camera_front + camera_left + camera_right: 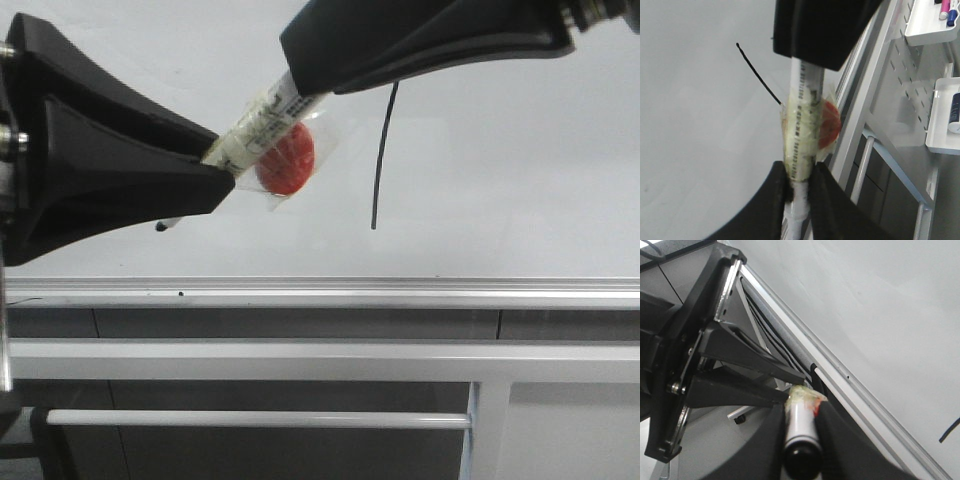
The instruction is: Write number 1 on whiteboard
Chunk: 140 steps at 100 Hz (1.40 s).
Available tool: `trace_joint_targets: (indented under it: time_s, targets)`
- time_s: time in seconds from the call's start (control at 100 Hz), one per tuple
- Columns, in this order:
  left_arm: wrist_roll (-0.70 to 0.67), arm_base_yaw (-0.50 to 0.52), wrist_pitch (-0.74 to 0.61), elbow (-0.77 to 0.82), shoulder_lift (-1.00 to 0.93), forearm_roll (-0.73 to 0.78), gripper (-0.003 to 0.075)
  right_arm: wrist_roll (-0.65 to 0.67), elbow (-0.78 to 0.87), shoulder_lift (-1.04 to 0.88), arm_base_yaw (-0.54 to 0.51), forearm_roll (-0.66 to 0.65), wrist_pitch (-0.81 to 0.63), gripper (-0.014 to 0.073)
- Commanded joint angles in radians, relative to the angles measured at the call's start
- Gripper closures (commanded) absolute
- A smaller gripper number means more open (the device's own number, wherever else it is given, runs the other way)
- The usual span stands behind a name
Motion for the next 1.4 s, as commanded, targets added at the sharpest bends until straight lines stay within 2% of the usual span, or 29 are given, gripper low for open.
trace_joint_targets:
  time_s: [0.0, 0.08, 0.13, 0.19, 0.4, 0.49, 0.54, 0.64, 0.66, 0.88, 1.08, 1.2, 1.39]
  targets:
    - [-0.012, -0.006, -0.071, -0.034, -0.007, -0.007, 0.0741, -0.008, -0.035, -0.014, -0.002, 0.018, -0.019, 0.0269]
    - [-0.012, -0.006, -0.078, -0.034, -0.007, -0.013, 0.0741, -0.008, -0.035, -0.021, -0.002, 0.018, -0.033, 0.0106]
    - [-0.012, -0.006, -0.088, -0.034, -0.007, -0.037, 0.0741, -0.008, -0.035, -0.027, -0.002, 0.018, -0.051, 0.0071]
    - [-0.012, -0.006, -0.098, -0.034, -0.007, -0.061, 0.0741, -0.008, -0.035, -0.050, -0.002, 0.018, -0.081, 0.0075]
    - [-0.016, -0.006, -0.105, -0.032, -0.007, -0.099, 0.0741, -0.016, -0.035, -0.145, -0.002, -0.016, -0.195, 0.0153]
    - [-0.072, -0.006, -0.136, -0.019, -0.007, -0.153, 0.0741, -0.018, -0.035, -0.195, -0.002, -0.026, -0.199, 0.0218]
    - [-0.132, -0.007, -0.167, -0.005, -0.007, -0.155, 0.0741, -0.018, -0.035, -0.222, -0.002, -0.036, -0.199, 0.0312]
    - [-0.272, -0.045, -0.299, 0.036, -0.007, -0.155, 0.0741, -0.018, -0.033, -0.272, -0.002, -0.056, -0.162, 0.0623]
    - [-0.289, -0.059, -0.332, 0.047, -0.007, -0.155, 0.0741, -0.018, -0.033, -0.278, -0.002, -0.058, -0.153, 0.0662]
    - [-0.544, -0.255, -0.642, 0.165, -0.007, -0.193, 0.0741, -0.018, -0.012, -0.351, -0.002, -0.065, -0.102, 0.0656]
    - [-0.552, -0.413, -0.830, 0.192, 0.008, -0.394, 0.0741, -0.018, 0.020, -0.418, -0.002, -0.121, -0.016, 0.0655]
    - [-0.571, -0.484, -0.930, 0.192, 0.065, -0.455, 0.0741, -0.018, 0.060, -0.480, -0.002, -0.171, -0.069, 0.0653]
    - [-0.742, -0.558, -1.074, 0.188, 0.218, -0.502, 0.0741, -0.018, 0.156, -0.592, -0.002, -0.173, -0.209, 0.0653]
